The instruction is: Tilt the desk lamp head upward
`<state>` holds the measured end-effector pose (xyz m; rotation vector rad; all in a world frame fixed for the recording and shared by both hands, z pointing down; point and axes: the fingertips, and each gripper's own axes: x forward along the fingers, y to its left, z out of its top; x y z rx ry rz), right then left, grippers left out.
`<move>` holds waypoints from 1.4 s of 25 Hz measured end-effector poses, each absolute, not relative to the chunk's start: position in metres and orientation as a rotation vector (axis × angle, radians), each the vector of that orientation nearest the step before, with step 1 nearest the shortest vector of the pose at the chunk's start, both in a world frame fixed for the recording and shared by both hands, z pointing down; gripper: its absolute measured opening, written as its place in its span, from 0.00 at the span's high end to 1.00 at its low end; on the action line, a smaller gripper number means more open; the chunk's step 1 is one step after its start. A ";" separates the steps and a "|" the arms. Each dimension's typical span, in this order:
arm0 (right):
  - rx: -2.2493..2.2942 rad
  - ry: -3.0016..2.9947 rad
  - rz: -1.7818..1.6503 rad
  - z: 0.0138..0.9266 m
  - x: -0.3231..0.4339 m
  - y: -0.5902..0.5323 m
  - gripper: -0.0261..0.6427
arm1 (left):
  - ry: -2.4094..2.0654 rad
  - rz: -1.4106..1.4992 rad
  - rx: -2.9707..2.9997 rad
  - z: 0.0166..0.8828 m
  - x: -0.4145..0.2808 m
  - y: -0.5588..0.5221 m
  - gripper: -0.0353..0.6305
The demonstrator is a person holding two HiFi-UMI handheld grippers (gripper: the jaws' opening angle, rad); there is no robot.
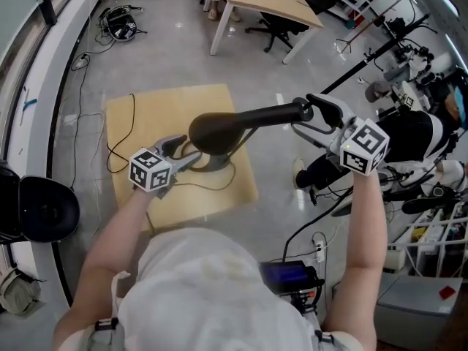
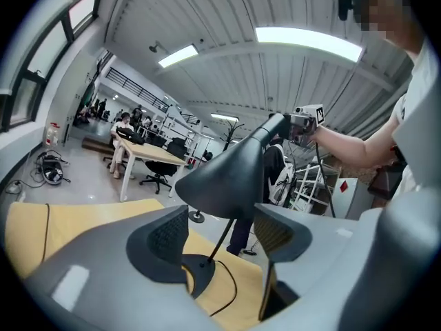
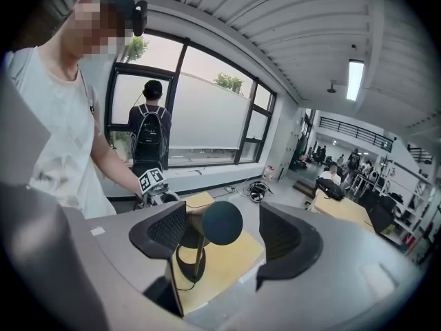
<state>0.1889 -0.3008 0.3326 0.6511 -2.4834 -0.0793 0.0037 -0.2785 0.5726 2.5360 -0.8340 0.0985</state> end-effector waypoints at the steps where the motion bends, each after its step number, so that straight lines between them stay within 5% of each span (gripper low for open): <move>1: 0.639 -2.470 -0.099 0.333 0.188 -0.300 0.44 | -0.809 0.092 2.535 0.572 0.007 -0.278 0.50; 13: 0.485 -2.257 -0.268 0.349 0.180 -0.301 0.46 | -0.744 0.061 2.472 0.574 0.015 -0.281 0.47; 21: 0.386 -2.257 -0.179 0.358 0.176 -0.300 0.59 | -0.788 0.075 2.474 0.575 0.015 -0.282 0.47; 35: 0.389 -2.253 -0.141 0.362 0.181 -0.297 0.60 | -0.824 0.062 2.496 0.573 0.013 -0.282 0.47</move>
